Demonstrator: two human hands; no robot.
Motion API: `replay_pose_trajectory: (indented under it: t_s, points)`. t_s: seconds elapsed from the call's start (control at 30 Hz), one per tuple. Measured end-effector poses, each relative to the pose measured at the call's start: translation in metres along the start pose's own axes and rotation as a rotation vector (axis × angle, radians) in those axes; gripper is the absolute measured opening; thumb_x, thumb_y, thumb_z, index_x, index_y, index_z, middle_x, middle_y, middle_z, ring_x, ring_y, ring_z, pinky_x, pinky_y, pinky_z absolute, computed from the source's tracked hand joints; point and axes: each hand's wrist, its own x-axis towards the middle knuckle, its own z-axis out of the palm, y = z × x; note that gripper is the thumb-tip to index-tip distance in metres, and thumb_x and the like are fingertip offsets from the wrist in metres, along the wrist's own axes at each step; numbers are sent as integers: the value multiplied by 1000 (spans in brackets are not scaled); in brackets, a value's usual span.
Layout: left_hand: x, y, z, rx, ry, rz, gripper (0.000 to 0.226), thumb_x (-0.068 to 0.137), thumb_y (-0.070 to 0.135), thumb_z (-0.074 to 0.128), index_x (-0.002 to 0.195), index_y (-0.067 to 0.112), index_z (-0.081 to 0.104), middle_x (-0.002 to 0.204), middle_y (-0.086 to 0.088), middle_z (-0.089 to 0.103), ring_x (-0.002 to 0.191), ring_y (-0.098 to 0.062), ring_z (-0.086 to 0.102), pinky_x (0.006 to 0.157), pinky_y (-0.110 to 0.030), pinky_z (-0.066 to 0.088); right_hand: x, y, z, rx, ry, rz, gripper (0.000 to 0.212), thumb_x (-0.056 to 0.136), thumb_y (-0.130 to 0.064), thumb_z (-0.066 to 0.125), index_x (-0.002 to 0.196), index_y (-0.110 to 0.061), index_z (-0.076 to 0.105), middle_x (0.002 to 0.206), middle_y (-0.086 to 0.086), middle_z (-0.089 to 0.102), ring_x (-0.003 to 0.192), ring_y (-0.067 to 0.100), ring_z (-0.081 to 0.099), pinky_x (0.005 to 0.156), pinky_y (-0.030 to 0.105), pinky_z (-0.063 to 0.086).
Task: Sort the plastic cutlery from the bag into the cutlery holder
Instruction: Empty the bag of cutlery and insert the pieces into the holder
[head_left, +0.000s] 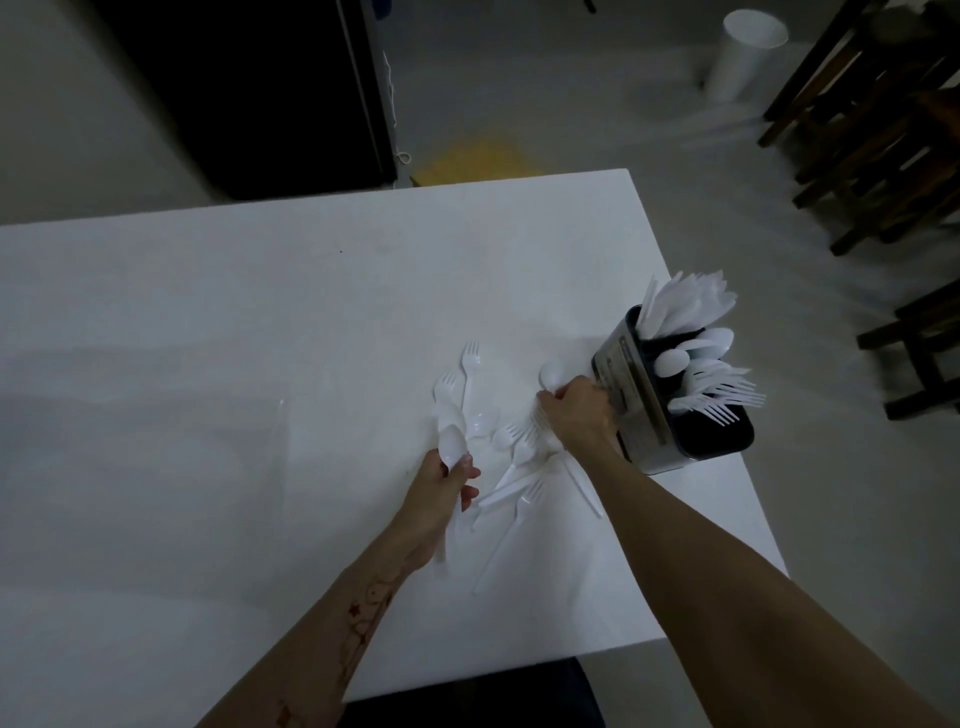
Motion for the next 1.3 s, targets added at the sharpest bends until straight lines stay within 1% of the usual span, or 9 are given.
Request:
replay_pose_trajectory:
  t_s: [0.23,0.4,0.47,0.57,0.77,0.83,0.93,1.1,1.3]
  points:
    - [-6,-2,-13,-1,-27,22,21,101,15,39,108,9,58,98,-7,60,82,-19,60,83,-30,53,-15,-10,-12,162,131,-12,23,94,-29,57,103,-11,66,96,7,70,79,21,59,66,27,41]
    - [-3,5,-15,-38,83,48,26,102,23,39,106,6,58,98,-6,65,82,-20,61,76,-29,51,-34,-26,-22,589,245,-143,14,91,-28,61,99,-16,63,87,-6,69,83,16,66,73,29,48]
    - [-2,5,-16,-22,65,72,26,102,25,37,107,8,56,104,-4,67,91,-20,63,80,-30,49,-43,-33,-23,756,187,-101,14,86,-24,65,98,-16,62,82,-5,70,75,13,67,72,29,52]
    - [-3,5,-16,-71,45,75,26,103,26,35,110,7,50,107,-5,67,92,-20,65,82,-31,47,-61,-43,-18,900,-101,14,18,82,-21,69,99,-13,65,79,-2,71,67,12,61,57,27,44]
    - [2,1,-28,-19,-65,-10,28,101,29,40,111,7,54,98,-8,64,81,-18,63,70,-24,50,-79,-46,15,592,-430,-55,20,82,-35,76,93,-20,71,84,-9,71,71,5,62,60,17,46]
    - [0,-4,-37,11,-21,36,18,101,19,41,103,6,52,93,-8,58,77,-15,57,69,-22,50,-74,-46,22,522,-327,-83,30,80,-42,76,99,-20,71,91,-10,71,81,5,64,67,16,49]
    - [-3,-8,-54,-45,16,60,15,101,13,38,99,6,51,88,-8,54,75,-15,53,68,-22,48,-62,-43,24,302,13,55,31,85,-43,70,105,-21,62,100,-4,68,89,17,64,78,33,52]
    - [-5,-8,-72,-194,-28,56,13,99,3,41,100,8,53,96,-7,62,82,-19,60,82,-30,51,-55,-42,31,71,-27,41,23,88,-39,67,101,-20,62,103,0,64,88,21,60,73,32,47]
    - [0,-6,-79,-133,-79,93,24,99,0,40,120,9,44,109,-8,61,90,-20,63,75,-28,52,-59,-37,18,259,-28,-20,13,93,-29,62,101,-18,60,96,-2,66,88,21,62,77,38,54]
